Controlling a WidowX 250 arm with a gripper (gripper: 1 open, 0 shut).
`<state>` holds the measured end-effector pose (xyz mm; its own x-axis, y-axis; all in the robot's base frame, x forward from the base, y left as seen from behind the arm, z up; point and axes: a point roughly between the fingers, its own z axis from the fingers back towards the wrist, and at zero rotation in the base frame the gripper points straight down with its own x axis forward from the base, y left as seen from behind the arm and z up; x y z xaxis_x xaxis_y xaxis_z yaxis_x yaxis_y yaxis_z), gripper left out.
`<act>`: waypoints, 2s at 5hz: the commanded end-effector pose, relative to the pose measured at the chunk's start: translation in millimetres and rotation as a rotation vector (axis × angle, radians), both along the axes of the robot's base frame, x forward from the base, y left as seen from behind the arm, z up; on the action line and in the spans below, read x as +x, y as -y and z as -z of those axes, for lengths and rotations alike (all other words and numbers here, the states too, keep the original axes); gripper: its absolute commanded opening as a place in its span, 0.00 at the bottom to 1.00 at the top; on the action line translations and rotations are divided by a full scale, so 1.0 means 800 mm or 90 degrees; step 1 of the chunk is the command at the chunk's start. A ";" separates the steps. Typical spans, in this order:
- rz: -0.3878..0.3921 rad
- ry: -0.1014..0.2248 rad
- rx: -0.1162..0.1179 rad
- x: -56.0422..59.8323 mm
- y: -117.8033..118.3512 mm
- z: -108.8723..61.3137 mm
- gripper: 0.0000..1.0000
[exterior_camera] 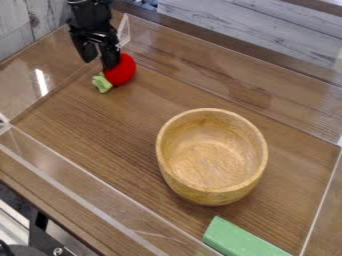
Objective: Move the red object to the left side of the table
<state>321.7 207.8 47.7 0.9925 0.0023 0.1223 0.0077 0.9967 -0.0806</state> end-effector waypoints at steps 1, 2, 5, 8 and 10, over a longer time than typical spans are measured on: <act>-0.012 0.053 0.020 0.003 -0.011 -0.046 1.00; -0.019 0.062 0.014 -0.001 -0.013 -0.058 1.00; -0.039 0.086 0.002 -0.005 -0.010 -0.082 1.00; -0.059 0.103 -0.008 -0.002 -0.013 -0.098 1.00; -0.068 0.104 -0.009 -0.001 -0.010 -0.101 1.00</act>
